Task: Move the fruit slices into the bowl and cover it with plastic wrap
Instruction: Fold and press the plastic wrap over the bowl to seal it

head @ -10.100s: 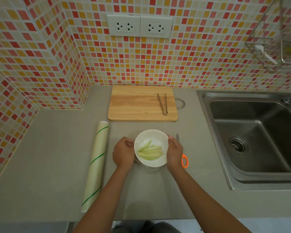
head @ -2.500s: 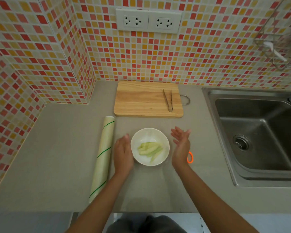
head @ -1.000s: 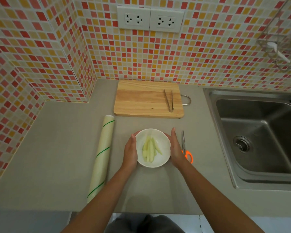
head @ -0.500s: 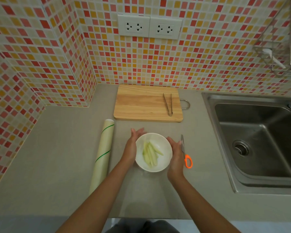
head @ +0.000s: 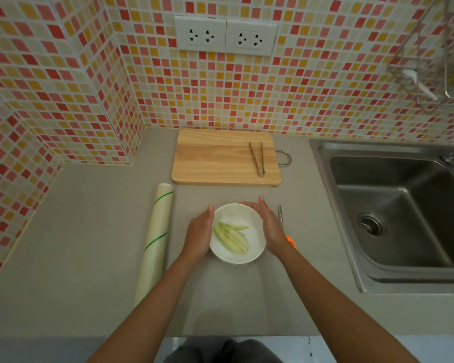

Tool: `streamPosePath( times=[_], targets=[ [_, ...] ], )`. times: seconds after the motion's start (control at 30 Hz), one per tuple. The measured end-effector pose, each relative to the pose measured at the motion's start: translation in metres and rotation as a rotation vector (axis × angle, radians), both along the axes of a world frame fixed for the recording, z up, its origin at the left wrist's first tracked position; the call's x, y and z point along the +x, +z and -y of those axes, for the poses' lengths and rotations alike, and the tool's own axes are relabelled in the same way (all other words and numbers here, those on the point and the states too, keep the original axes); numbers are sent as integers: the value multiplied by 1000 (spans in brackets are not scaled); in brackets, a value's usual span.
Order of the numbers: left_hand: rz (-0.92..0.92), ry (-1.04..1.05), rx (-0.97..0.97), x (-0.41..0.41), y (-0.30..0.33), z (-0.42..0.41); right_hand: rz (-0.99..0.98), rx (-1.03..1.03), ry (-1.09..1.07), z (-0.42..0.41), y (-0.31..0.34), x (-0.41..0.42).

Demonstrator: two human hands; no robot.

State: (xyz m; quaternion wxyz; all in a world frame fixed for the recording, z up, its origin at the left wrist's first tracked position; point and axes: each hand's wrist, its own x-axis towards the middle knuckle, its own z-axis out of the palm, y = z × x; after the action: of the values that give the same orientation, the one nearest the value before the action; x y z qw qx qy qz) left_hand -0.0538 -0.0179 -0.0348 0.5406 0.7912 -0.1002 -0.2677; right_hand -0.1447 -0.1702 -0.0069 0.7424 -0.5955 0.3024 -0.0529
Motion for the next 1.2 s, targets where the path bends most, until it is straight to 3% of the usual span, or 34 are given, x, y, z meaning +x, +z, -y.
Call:
streamPosePath(
  times=[0.1, 0.23, 0.37, 0.5, 0.63, 0.73, 0.83, 0.97, 1.2],
  targets=[
    [-99, 5, -159, 5, 3, 5, -20, -144, -113, -6, 6, 10],
    [-143, -23, -268, 5, 10, 9, 65, -8, -654, -20, -6, -9],
    [-161, 32, -293, -8, 6, 2, 134, 116, -536, -52, -34, -32],
    [-163, 141, -266, -25, -2, -6, 72, 279, -418, -42, -30, -22],
    [-158, 143, -179, -17, 1, -8, 92, 306, -240, -21, -18, -23],
    [-160, 96, -242, -11, 6, 0, 54, 268, -165, -16, -11, -14],
    [-153, 88, -284, -8, 6, 5, 32, 234, -278, -14, -10, -6],
    [-174, 232, -306, -3, 4, 1, 29, 229, -475, -16, -25, -20],
    [-199, 344, -361, -2, 5, 7, 102, 368, -429, -42, -27, 0]
  ],
)
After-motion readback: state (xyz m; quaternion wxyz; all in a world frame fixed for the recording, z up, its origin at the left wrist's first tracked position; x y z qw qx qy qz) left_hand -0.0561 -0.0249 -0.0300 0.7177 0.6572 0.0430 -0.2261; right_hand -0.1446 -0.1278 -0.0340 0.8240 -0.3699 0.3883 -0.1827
